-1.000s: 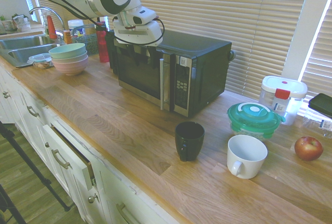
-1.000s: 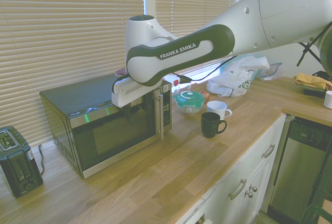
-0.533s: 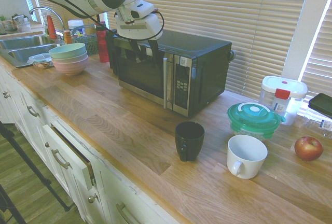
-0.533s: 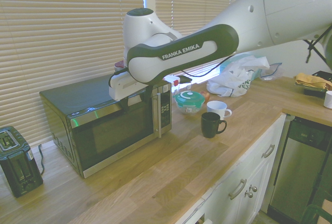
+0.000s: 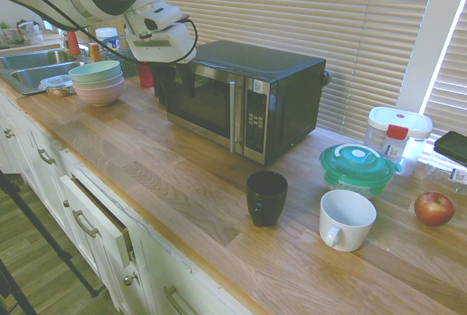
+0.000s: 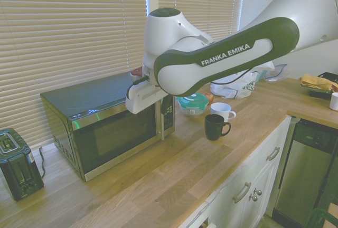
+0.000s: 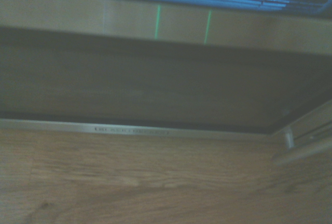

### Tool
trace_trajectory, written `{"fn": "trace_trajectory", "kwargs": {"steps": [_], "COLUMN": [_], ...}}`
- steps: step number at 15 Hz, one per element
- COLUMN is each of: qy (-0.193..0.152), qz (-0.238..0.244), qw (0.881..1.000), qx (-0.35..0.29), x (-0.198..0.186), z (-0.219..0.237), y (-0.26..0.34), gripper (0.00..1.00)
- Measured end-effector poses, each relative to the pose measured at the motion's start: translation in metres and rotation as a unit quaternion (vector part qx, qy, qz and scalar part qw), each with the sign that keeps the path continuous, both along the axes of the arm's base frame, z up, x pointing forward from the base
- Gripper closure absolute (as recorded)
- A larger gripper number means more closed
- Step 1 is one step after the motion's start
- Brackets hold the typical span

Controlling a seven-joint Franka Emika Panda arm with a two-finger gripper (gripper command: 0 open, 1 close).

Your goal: Close the microwave

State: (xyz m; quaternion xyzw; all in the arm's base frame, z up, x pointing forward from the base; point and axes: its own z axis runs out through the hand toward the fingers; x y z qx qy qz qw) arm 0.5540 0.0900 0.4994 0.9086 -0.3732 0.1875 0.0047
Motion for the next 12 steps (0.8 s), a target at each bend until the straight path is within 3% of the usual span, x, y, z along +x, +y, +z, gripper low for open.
{"fn": "trace_trajectory", "kwargs": {"steps": [6,12], "qy": [0.025,0.027], "qz": [-0.012,-0.033], "qw": [1.000,0.999], "qx": [-0.002,0.008], "x": [-0.055,-0.105], "z": [-0.033,-0.050], "y": [-0.021,-0.048], "gripper": [0.00,0.00]}}
